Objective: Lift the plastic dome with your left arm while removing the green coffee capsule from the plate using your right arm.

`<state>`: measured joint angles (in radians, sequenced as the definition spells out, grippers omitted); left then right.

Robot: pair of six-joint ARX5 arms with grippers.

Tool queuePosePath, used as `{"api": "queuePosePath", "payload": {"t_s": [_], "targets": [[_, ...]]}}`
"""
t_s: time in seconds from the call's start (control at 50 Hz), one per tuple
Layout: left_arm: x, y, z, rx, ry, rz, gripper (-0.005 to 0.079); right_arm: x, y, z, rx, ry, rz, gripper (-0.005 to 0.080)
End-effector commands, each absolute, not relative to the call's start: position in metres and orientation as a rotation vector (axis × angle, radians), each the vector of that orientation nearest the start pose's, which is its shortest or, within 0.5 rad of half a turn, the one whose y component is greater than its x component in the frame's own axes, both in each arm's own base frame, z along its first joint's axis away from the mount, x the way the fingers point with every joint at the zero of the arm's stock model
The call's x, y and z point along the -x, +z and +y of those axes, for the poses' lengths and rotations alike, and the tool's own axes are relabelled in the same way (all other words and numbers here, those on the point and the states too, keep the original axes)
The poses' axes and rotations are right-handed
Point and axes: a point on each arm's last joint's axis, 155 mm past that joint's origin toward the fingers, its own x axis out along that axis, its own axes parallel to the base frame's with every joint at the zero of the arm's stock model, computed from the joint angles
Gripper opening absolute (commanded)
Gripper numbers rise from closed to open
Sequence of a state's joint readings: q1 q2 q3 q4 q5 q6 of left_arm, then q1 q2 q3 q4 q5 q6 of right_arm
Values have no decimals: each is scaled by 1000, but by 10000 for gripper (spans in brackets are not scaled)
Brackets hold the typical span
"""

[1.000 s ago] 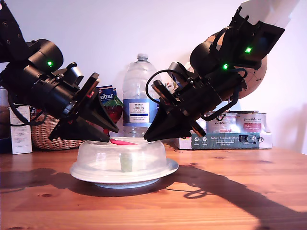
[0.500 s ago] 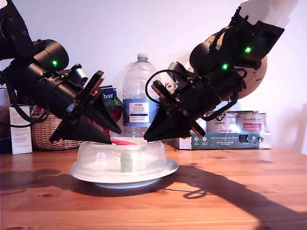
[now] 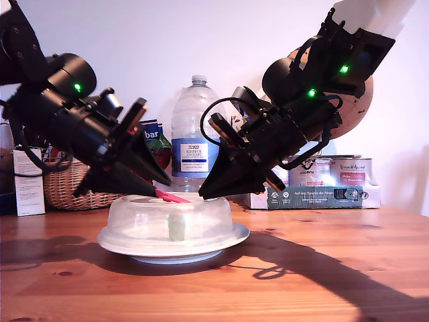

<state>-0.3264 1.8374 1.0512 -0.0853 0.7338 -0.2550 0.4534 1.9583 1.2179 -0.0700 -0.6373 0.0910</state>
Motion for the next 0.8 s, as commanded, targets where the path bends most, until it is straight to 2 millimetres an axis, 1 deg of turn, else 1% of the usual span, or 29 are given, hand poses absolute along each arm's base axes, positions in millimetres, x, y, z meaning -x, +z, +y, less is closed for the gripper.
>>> {"api": "queuePosePath", "payload": {"t_s": [0.0, 0.1, 0.24, 0.48, 0.78], "targets": [[-361, 43, -259, 405, -866, 1096, 142, -385, 43, 309, -140, 968, 966, 55], [-363, 47, -262, 409, -886, 1082, 82, -384, 42, 308, -138, 965, 973, 55], [-364, 49, -263, 410, -894, 1073, -24, -384, 42, 308, -137, 965, 972, 55], [-365, 61, -271, 423, -955, 1030, -24, -384, 42, 308, -137, 966, 972, 55], [-363, 64, -272, 440, -973, 1033, -24, -384, 44, 309, -146, 973, 972, 73]]}}
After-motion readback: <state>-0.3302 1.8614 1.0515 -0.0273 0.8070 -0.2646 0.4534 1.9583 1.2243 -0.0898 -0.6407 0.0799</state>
